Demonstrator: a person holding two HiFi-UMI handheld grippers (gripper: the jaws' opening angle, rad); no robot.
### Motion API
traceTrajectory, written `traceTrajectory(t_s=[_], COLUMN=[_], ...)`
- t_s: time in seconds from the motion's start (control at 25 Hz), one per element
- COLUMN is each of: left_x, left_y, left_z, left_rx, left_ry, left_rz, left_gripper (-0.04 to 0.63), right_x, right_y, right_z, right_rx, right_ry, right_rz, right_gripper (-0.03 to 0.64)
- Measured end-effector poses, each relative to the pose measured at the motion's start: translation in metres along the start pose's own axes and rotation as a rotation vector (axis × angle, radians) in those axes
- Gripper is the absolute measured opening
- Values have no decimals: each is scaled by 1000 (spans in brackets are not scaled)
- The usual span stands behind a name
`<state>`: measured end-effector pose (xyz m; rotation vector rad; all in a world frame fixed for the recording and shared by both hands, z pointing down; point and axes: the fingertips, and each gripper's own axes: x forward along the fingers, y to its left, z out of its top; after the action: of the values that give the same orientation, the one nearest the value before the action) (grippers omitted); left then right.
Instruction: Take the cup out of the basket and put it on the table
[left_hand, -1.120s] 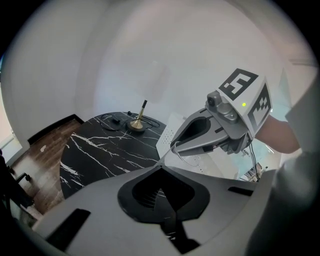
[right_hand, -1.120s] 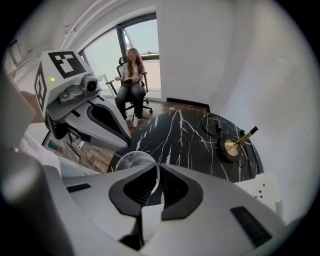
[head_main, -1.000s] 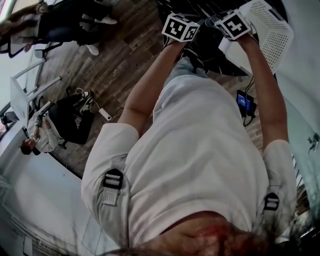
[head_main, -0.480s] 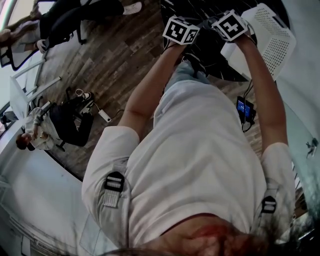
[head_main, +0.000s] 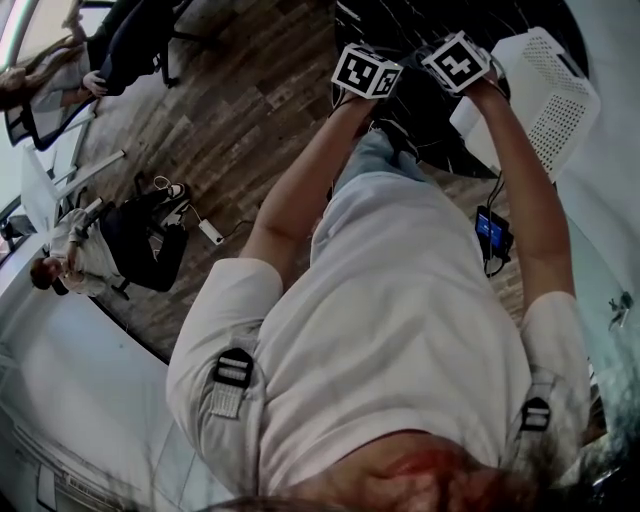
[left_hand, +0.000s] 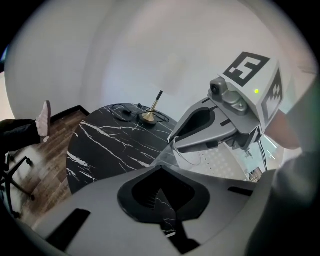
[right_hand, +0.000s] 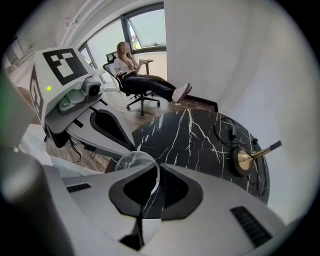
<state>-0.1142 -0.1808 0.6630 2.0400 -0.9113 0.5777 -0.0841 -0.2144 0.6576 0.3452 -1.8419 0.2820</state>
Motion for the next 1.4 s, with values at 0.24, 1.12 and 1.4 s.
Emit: traceTrajectory(t_s=[0.24, 1.12, 1.4], left_x=[5, 27, 27], left_y=[10, 22, 26], left_z=[-4, -29, -34], left_rx=[-14, -47, -59], left_ry=[16, 74, 77], left_rz=[-3, -6, -6], left_gripper=[6, 6, 6], right_x=[11, 40, 47], right_y=[13, 0, 5], right_z=[-1, -19, -15], right_rx=[37, -4, -22], right_ry=[21, 93, 67], right_rz=[84, 7, 5], right_gripper=[26, 26, 26])
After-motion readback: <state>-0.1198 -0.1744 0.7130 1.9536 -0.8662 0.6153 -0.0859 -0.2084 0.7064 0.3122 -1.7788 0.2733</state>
